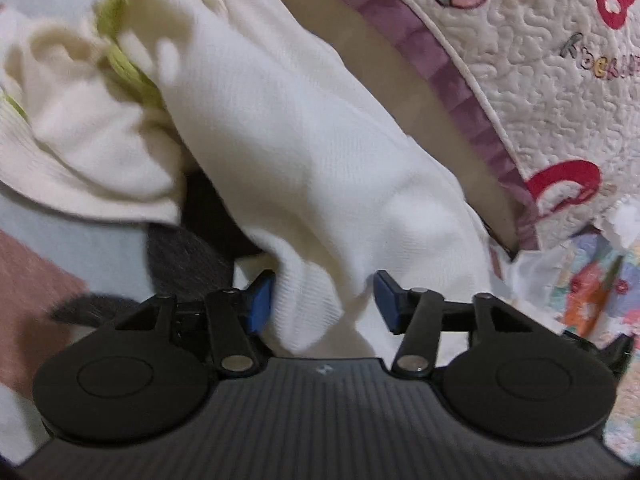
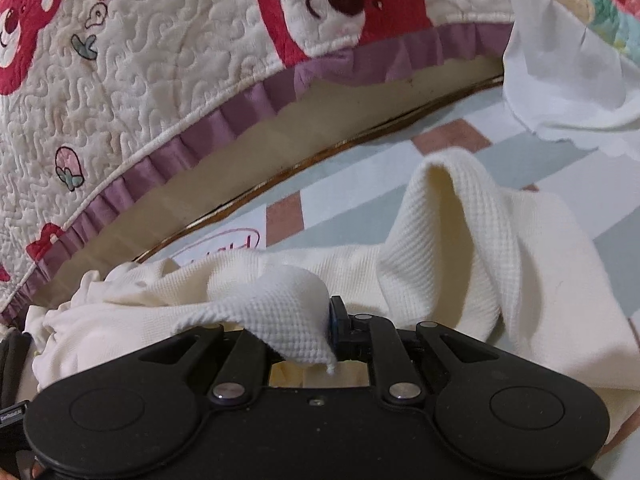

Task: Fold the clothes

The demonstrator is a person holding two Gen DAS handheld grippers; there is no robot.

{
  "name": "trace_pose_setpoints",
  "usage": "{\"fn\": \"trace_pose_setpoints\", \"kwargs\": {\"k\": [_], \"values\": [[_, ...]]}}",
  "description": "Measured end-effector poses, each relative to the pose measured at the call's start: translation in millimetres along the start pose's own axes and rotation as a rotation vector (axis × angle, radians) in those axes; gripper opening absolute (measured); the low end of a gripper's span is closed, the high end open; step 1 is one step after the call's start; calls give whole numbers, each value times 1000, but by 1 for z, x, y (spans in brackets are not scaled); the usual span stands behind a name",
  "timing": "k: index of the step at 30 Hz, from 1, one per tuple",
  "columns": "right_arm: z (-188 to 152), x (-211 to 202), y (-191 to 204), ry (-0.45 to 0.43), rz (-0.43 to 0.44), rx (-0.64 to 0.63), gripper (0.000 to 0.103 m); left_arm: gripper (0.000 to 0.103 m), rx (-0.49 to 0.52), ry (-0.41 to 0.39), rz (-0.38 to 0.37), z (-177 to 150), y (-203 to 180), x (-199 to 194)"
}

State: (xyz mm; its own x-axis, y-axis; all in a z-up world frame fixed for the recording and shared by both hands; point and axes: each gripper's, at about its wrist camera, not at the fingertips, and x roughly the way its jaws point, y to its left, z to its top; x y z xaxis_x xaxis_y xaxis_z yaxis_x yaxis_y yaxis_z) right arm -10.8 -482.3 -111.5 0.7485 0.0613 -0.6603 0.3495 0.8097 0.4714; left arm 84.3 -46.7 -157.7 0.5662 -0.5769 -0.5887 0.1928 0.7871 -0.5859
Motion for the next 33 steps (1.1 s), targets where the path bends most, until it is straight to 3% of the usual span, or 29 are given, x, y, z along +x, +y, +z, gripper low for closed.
{"fn": "trace_pose_setpoints", "kwargs": {"k": [1, 2, 4, 7, 10, 13, 16, 19, 23, 24, 25, 26, 28, 30, 31, 32, 33], "values": [[0, 2, 0, 10, 0, 0, 16, 19, -1, -2, -5, -1, -1, 1], [-1, 4, -1, 19, -2, 4, 17, 4, -3, -4, -10, -1, -2, 2], [-2, 8, -3, 35, -7, 14, 21, 4, 10, -28, -14, -2, -8, -1], [-2, 11, -7, 53, -31, 39, 43, 4, 93, -142, -19, 6, -36, -31], [-1, 9, -10, 54, -61, 61, 44, 4, 191, -237, -29, 14, -59, -66], [0, 5, -9, 27, -52, 59, 44, 4, 203, -276, -21, 22, -62, -85], [2, -3, -2, -18, -38, 21, 40, 4, 92, -208, -4, 20, -37, -80], [3, -4, 1, -30, -41, 5, 41, 4, -28, -71, 53, 8, -9, -60], [3, -1, -8, -10, -36, 58, 41, 7, -80, 6, 83, -11, 11, -39], [3, 0, -11, -6, -32, 74, 41, 12, -75, 14, 113, -11, 12, -35], [2, 1, -14, -2, -28, 90, 41, 30, -72, 23, 148, -10, 11, -30], [1, 3, -16, 5, -25, 101, 41, 43, -71, 28, 168, -8, 12, -26], [-1, 7, -18, 22, -17, 114, 42, 44, -85, 28, 151, -1, 13, -17], [-3, 10, -17, 30, -5, 105, 41, 38, -101, 57, 125, 4, 16, -6], [-4, 10, -16, 26, 7, 86, 31, 13, -100, 69, 113, 4, 17, -3], [-5, 8, -13, 17, 25, 49, 8, 5, -90, 74, 112, 4, 16, -3], [-7, 2, -10, 1, 48, 20, 7, 5, -69, 67, 120, 4, 14, -6]]}}
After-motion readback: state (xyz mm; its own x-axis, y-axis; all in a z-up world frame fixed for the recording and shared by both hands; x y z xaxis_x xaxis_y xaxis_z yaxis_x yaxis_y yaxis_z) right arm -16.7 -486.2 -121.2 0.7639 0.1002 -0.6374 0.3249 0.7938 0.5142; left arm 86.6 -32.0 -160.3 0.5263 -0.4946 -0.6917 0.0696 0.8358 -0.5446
